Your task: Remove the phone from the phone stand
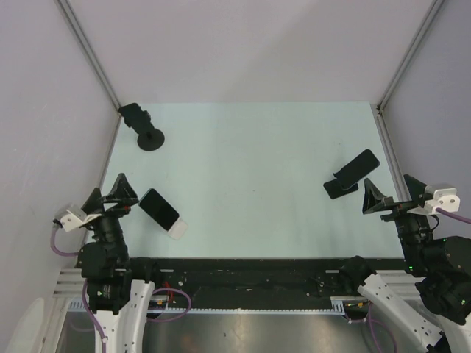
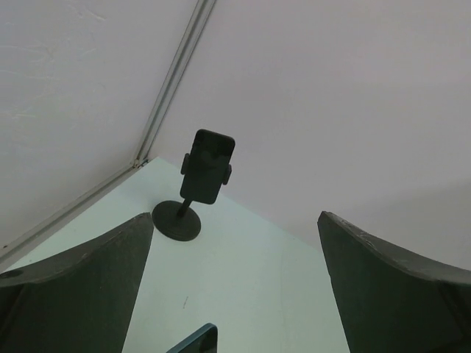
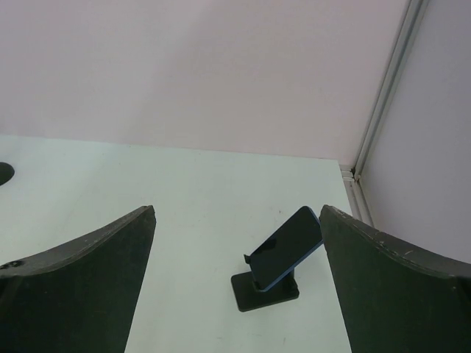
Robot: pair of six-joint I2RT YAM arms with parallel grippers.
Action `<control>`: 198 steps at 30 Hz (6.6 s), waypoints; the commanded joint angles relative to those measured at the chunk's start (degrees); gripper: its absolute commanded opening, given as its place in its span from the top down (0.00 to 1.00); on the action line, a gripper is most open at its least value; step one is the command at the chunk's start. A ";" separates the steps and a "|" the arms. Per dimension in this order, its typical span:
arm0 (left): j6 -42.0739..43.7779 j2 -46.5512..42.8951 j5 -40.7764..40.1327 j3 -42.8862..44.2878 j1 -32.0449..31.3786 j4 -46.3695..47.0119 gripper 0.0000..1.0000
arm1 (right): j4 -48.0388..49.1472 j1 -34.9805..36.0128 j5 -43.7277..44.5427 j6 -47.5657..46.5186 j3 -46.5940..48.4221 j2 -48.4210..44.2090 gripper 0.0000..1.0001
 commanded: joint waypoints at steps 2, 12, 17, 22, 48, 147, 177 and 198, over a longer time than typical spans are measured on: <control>-2.26 -1.51 -2.67 1.60 0.02 -4.37 0.00 | 1.54 0.25 1.31 1.29 -1.14 -0.73 0.00; -7.26 3.93 -4.52 4.06 0.02 -12.80 0.00 | 2.86 0.25 0.43 3.05 -3.95 -0.30 0.00; -10.61 8.77 -3.03 5.47 0.02 -18.61 0.00 | 4.00 0.25 -1.93 4.28 -5.10 1.55 0.00; -13.60 12.73 -1.71 6.35 0.02 -22.39 0.00 | 4.09 0.34 -6.42 7.26 -6.68 4.00 0.00; -21.59 40.42 0.50 11.10 -4.36 -27.14 0.00 | 6.03 0.25 -20.22 13.43 -16.79 10.25 0.00; -9.21 46.22 1.72 16.55 -13.86 -26.09 1.00 | 20.62 -3.27 -48.35 19.84 -17.49 20.62 0.00; -18.18 77.93 3.30 27.26 1.78 -26.17 0.00 | 11.39 -2.21 -41.58 27.74 -17.23 33.45 0.00; -22.91 104.76 7.52 37.91 5.82 -26.00 0.00 | 10.60 -2.21 -40.87 27.93 -17.14 39.52 0.00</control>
